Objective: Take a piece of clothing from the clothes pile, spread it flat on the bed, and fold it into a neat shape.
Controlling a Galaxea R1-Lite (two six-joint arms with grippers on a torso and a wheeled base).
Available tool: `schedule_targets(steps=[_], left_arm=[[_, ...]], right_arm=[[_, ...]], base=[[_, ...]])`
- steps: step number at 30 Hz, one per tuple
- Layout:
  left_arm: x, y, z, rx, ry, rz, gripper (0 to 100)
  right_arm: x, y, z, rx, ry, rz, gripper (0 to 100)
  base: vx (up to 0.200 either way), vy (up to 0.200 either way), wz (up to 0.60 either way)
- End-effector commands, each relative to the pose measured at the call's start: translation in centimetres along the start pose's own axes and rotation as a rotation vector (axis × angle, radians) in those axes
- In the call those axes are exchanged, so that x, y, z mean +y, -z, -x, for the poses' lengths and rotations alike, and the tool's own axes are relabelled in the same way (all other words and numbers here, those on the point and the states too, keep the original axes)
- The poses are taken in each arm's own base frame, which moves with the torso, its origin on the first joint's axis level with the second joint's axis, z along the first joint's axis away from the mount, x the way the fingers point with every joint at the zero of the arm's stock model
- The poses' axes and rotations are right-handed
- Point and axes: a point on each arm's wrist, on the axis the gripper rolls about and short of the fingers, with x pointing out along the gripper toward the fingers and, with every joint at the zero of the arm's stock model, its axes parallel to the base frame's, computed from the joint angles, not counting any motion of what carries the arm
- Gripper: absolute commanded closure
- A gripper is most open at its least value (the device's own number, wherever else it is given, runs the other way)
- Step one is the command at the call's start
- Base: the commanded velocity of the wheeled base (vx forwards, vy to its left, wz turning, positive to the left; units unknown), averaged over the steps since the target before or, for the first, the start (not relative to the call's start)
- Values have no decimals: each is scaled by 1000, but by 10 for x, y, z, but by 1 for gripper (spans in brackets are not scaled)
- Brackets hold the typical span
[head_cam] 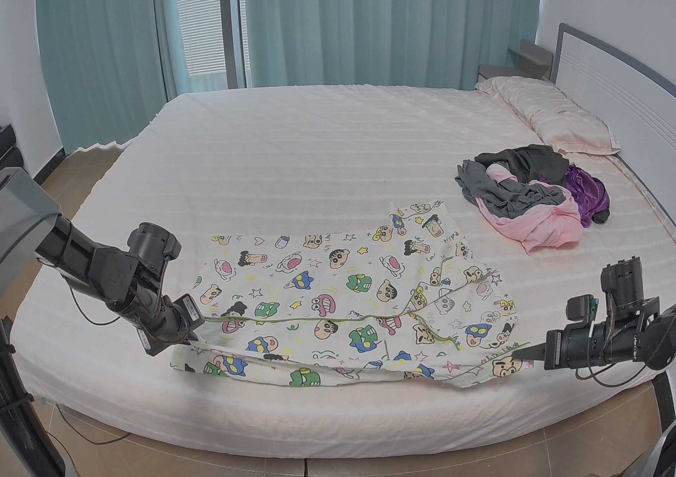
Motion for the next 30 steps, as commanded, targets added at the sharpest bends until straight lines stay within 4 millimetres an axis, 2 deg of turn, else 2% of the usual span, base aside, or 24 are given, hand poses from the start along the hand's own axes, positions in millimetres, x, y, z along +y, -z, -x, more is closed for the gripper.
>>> schedule_targets(steps=[1, 11, 13, 18, 24, 27, 30], left_arm=[[-2, -17, -9, -20, 5, 69, 100], [-12, -31, -16, -35, 21, 86, 100], [-17, -36, -19, -24, 10, 87, 100], [-20, -36, -15, -3, -15, 70, 100], [-16, -26, 9, 40, -51, -2, 100], [-10, -18, 26, 94, -95, -57, 100], [-10, -7, 34, 146, -129, -101, 100]], right_arm=[[-3, -13, -12, -7, 3, -28, 100], [-5, -30, -28, -22, 12, -68, 100], [-5, -40, -32, -53, 29, -91, 100], [-2, -52, -29, -103, 34, -109, 100], [3, -46, -15, -116, 33, -103, 100], [4, -41, -7, -121, 37, -102, 100], [5, -35, -3, -106, 42, -106, 100]], base=[[0, 0, 0], [0, 0, 0], [0, 0, 0], [0, 0, 0], [0, 0, 0], [0, 0, 0], [0, 0, 0]])
